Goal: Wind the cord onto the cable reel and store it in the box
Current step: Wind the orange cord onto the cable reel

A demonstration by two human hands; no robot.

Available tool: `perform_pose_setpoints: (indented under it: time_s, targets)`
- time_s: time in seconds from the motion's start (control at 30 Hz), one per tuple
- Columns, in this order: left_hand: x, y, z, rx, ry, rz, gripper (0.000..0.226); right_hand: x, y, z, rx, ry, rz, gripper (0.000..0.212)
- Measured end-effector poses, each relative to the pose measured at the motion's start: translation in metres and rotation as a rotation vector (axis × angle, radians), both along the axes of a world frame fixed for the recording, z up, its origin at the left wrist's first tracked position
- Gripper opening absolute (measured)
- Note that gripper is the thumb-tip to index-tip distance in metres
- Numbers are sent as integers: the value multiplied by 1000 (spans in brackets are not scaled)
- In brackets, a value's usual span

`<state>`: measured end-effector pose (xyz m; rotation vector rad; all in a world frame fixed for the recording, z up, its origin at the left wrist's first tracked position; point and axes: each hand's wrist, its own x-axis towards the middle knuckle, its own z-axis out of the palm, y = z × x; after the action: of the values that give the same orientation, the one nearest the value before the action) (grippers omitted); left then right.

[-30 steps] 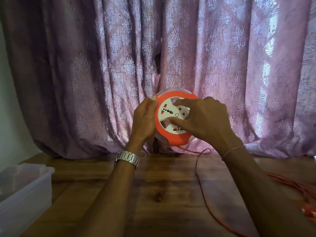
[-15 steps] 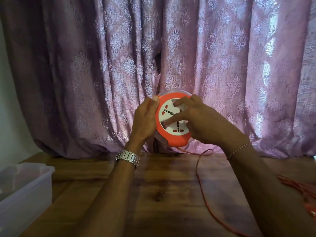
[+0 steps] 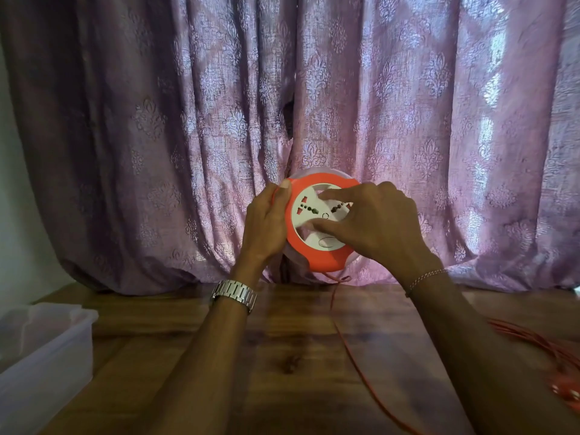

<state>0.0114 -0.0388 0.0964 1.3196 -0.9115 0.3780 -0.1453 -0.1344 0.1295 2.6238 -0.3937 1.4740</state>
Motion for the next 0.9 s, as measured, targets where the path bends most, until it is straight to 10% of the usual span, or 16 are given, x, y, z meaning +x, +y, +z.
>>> perform_pose_setpoints:
  time_s: [0.33, 0.53, 0.9]
  targets:
    - [-3, 3, 2, 1, 26, -10, 41, -7, -14, 12, -145, 155, 245, 19]
    - [-3, 2, 1, -2, 5, -6, 49, -4, -5, 8, -110, 456, 239, 62]
    - [-1, 2, 1, -10, -35, 21, 63, -4, 0, 2, -99, 165, 24, 59]
